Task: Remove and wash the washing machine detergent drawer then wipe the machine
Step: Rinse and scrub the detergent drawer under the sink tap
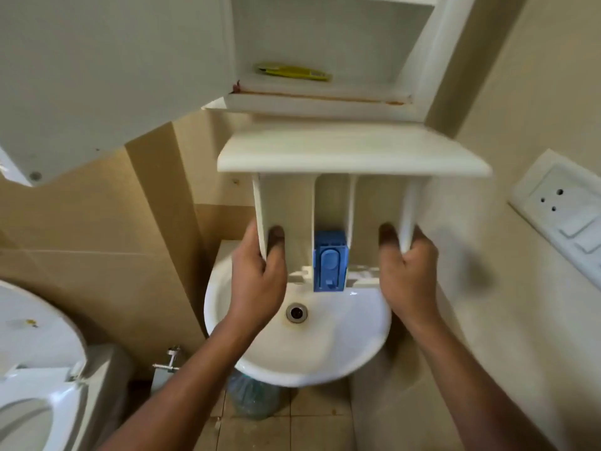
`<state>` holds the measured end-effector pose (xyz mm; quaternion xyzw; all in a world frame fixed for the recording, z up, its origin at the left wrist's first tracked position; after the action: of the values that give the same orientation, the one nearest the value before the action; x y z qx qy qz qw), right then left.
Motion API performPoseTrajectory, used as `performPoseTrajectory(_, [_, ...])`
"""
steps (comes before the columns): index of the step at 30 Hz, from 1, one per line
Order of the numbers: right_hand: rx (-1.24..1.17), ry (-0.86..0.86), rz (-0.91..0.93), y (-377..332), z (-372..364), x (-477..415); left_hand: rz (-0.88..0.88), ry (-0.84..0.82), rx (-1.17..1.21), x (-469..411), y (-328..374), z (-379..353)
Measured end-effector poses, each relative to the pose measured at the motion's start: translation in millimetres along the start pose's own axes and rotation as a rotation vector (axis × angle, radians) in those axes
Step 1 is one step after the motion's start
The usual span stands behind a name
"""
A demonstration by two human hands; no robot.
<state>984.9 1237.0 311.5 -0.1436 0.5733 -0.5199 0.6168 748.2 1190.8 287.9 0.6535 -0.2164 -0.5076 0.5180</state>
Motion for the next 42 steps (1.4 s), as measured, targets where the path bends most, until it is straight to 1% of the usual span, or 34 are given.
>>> performPoseTrajectory(1, [0.074,0.071,0.068,-0.6,3.6,9.7,-0.088,0.03,-0.038,4.6,2.5,2.5])
performPoseTrajectory(2, [0.134,0.091,0.052,9.1,0.5,24.4,-0.111,0.043,-0.104,11.4,-6.1,2.8])
performPoseTrajectory(3, [0.173,0.045,-0.058,35.3,-10.0,40.2,-0.049,0.041,-0.184,20.7,-27.9,2.3])
performPoseTrajectory(4, [0.17,-0.08,-0.239,63.7,-24.6,54.2,0.095,0.004,-0.257,31.4,-60.2,1.0])
performPoseTrajectory(5, [0.176,-0.283,-0.479,101.9,-43.5,75.6,0.336,-0.077,-0.318,45.8,-99.2,-1.1])
performPoseTrajectory(6, [0.211,-0.523,-0.72,134.7,-59.8,105.0,0.623,-0.168,-0.365,66.7,-136.1,-2.6])
performPoseTrajectory(7, [0.282,-0.737,-0.907,157.9,-66.4,134.7,0.87,-0.243,-0.399,90.7,-163.3,-1.1])
performPoseTrajectory(8, [0.346,-0.879,-0.994,174.2,-67.2,154.4,1.03,-0.305,-0.413,110.3,-177.0,0.1])
performPoseTrajectory(9, [0.398,-0.929,-0.992,183.7,-66.5,160.2,1.069,-0.328,-0.417,120.7,-183.6,1.1])
performPoseTrajectory(10, [0.412,-0.897,-0.943,185.4,-66.6,152.5,1.036,-0.315,-0.399,119.2,-179.3,-0.2])
performPoseTrajectory(12, [0.375,-0.731,-0.767,161.5,-62.3,111.8,0.827,-0.253,-0.34,93.8,-147.4,-3.6])
performPoseTrajectory(14, [0.211,-0.525,-0.53,112.2,-47.7,59.4,0.533,-0.143,-0.279,54.6,-96.2,-5.4])
performPoseTrajectory(16, [0.045,-0.249,-0.248,48.0,-16.7,12.0,0.218,-0.045,-0.177,19.8,-35.5,-5.3])
performPoseTrajectory(18, [0.021,-0.008,0.002,9.9,7.7,3.1,-0.081,0.008,-0.162,9.8,7.2,-3.5])
performPoseTrajectory(19, [0.071,0.08,0.067,5.2,12.2,12.6,-0.168,0.036,-0.197,13.4,12.0,-1.6])
performPoseTrajectory(20, [0.126,0.133,0.055,16.2,9.5,28.4,-0.179,0.05,-0.247,18.1,4.1,-1.0])
performPoseTrajectory(21, [0.16,0.124,-0.066,43.6,0.4,44.8,-0.115,0.04,-0.305,24.5,-15.8,-1.7])
performPoseTrajectory(22, [0.155,0.0,-0.268,77.1,-16.6,59.3,0.025,-0.014,-0.373,31.9,-44.6,-4.1])
performPoseTrajectory(23, [0.175,-0.213,-0.507,113.0,-37.9,79.4,0.268,-0.109,-0.439,44.3,-82.2,-6.2])
performPoseTrajectory(24, [0.261,-0.484,-0.728,142.0,-56.2,106.6,0.556,-0.217,-0.489,64.4,-119.5,-7.2])
performPoseTrajectory(25, [0.343,-0.714,-0.886,161.7,-65.4,132.3,0.804,-0.312,-0.515,88.3,-147.1,-5.8])
performPoseTrajectory(26, [0.405,-0.843,-0.942,172.3,-66.4,148.3,0.927,-0.358,-0.534,105.9,-162.1,-2.5])
performPoseTrajectory(27, [0.446,-0.871,-0.925,177.5,-66.2,148.7,0.929,-0.355,-0.547,109.2,-168.8,-0.7])
performPoseTrajectory(29, [0.43,-0.765,-0.775,162.5,-68.1,119.5,0.784,-0.279,-0.532,88.7,-152.4,0.0])
performPoseTrajectory(30, [0.398,-0.675,-0.694,145.1,-64.0,98.2,0.663,-0.24,-0.537,73.6,-133.2,0.4])
performPoseTrajectory(32, [0.189,-0.475,-0.51,98.9,-47.1,49.6,0.358,-0.12,-0.438,37.4,-76.2,-1.6])
performPoseTrajectory(34, [0.001,-0.203,-0.257,34.8,-11.4,3.7,0.044,-0.002,-0.291,10.4,-11.8,0.6])
performPoseTrajectory(35, [-0.018,-0.062,-0.106,11.1,5.2,-5.6,-0.095,0.033,-0.243,6.3,10.4,1.8])
performPoseTrajectory(36, [-0.002,0.046,0.026,-7.2,14.8,-3.3,-0.195,0.05,-0.221,7.6,22.9,1.9])
performPoseTrajectory(37, [0.036,0.112,0.084,-8.8,15.5,7.8,-0.245,0.069,-0.234,11.9,20.9,2.5])
performPoseTrajectory(38, [0.094,0.129,0.035,10.4,7.7,24.0,-0.221,0.075,-0.267,17.2,6.1,3.0])
performPoseTrajectory(39, [0.157,0.084,-0.102,42.2,-6.6,42.0,-0.118,0.051,-0.326,22.8,-22.4,1.4])
performPoseTrajectory(40, [0.19,-0.084,-0.312,80.9,-28.5,59.7,0.072,-0.022,-0.409,30.4,-57.4,-0.7])
performPoseTrajectory(42, [0.337,-0.575,-0.762,148.0,-67.6,114.5,0.634,-0.262,-0.555,68.5,-139.6,-0.8])
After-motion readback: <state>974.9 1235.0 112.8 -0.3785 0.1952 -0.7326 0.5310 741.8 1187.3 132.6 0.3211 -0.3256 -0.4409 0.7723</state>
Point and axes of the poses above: each hand's wrist, its own x-axis away from the middle knuckle, its own z-axis out of the back of the hand, y = z × x, the point moved 9 cm from there along -x, towards the middle knuckle, and after that the axes turned 2 degrees about x, right-handed, at the moved point
